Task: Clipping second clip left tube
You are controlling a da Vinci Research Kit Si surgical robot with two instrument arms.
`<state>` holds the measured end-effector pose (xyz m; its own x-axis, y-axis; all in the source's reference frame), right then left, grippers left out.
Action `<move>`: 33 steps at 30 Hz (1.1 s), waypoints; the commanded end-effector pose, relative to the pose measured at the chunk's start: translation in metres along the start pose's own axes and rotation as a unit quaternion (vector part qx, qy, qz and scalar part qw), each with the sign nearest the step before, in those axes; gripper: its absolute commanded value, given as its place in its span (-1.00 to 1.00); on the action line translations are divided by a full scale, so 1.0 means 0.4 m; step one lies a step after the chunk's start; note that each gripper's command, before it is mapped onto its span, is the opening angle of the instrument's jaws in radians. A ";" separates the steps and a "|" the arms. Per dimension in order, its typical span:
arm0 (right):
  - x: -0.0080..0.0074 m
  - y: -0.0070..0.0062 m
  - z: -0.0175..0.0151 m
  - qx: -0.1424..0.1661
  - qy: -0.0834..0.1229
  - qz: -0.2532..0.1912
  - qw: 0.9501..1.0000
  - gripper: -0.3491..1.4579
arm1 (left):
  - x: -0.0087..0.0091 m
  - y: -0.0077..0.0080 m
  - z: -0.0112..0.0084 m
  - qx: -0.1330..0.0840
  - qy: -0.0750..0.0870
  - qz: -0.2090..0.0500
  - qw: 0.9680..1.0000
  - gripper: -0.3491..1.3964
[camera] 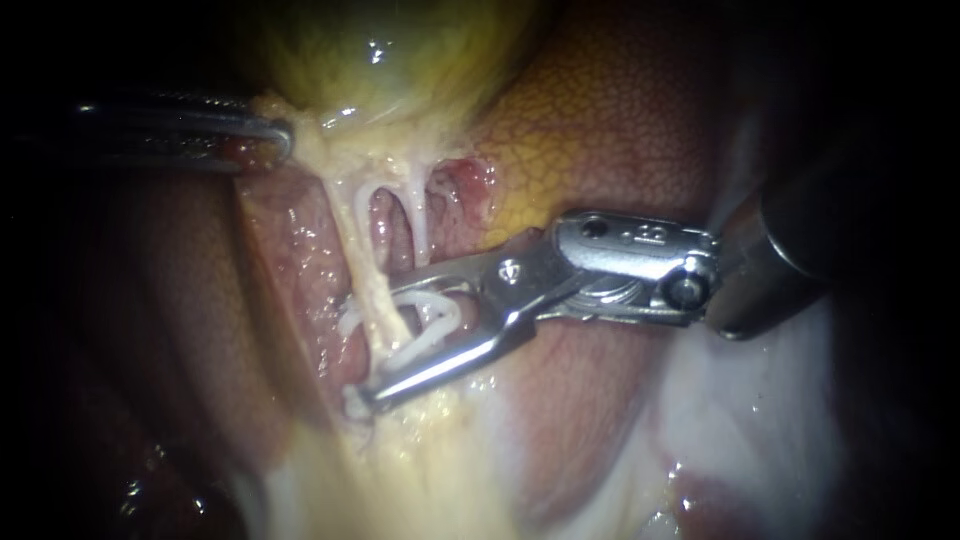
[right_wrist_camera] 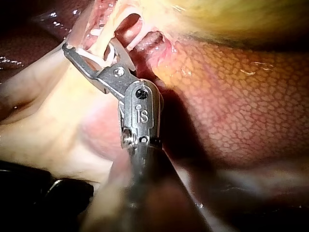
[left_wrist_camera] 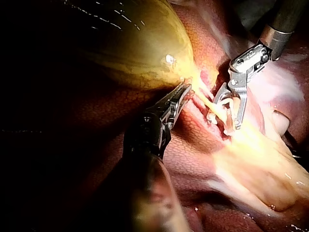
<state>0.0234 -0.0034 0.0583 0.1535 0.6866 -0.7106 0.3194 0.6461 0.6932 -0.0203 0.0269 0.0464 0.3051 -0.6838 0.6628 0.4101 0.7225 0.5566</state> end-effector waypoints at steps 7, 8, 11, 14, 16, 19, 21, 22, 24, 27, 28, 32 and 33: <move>0.0002 -0.0038 0.0031 0.041 0.005 -0.001 0.999 -0.09 | 0.0001 0.0000 0.0000 0.000 0.000 0.000 1.000 -1.00; 0.0002 -0.0044 0.0034 0.046 0.004 -0.002 0.999 -0.11 | 0.0001 0.0000 0.0000 0.000 0.000 0.000 1.000 -1.00; 0.0003 -0.0057 0.0044 0.061 0.002 -0.003 0.998 -0.13 | 0.0001 0.0000 0.0000 0.000 0.000 0.000 1.000 -1.00; 0.0005 -0.0062 0.0051 0.063 0.002 -0.004 0.998 -0.16 | 0.0001 0.0000 0.0000 0.000 0.000 0.000 1.000 -1.00; 0.0006 -0.0062 0.0051 0.064 0.002 -0.004 0.998 -0.20 | 0.0001 0.0000 0.0000 0.000 0.000 0.000 1.000 -1.00; 0.0007 -0.0061 0.0050 0.064 0.002 -0.003 0.998 -0.28 | 0.0001 -0.0001 0.0000 0.000 0.000 0.000 1.000 -1.00; 0.0009 -0.0061 0.0049 0.064 0.002 -0.003 0.998 -0.34 | 0.0001 -0.0001 0.0000 0.000 0.000 0.000 1.000 -1.00; 0.0009 -0.0061 0.0049 0.064 0.002 -0.003 0.998 -0.38 | 0.0001 -0.0001 0.0000 0.000 0.000 0.000 1.000 -1.00; 0.0012 -0.0061 0.0048 0.064 0.002 0.003 0.998 -0.47 | 0.0001 -0.0001 0.0000 0.000 0.000 0.000 1.000 -1.00; 0.0015 -0.0062 0.0046 0.064 0.002 0.015 0.998 -0.57 | 0.0001 -0.0001 0.0000 0.000 0.000 0.000 1.000 -1.00; 0.0015 -0.0062 0.0046 0.064 0.001 0.018 0.998 -0.60 | 0.0001 -0.0001 0.0000 0.000 0.000 0.000 1.000 -1.00; 0.0017 -0.0063 0.0046 0.062 0.002 0.030 0.998 -0.74 | 0.0001 -0.0001 0.0000 0.000 0.000 0.000 1.000 -1.00; 0.0018 -0.0063 0.0046 0.062 0.001 0.036 0.997 -0.78 | 0.0001 -0.0001 0.0000 0.000 0.000 0.000 1.000 -1.00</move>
<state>0.0245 -0.0052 0.0558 0.1807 0.7352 -0.6533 0.4195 0.5432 0.7273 -0.0203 0.0269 0.0464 0.3053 -0.6838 0.6627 0.4095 0.7226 0.5570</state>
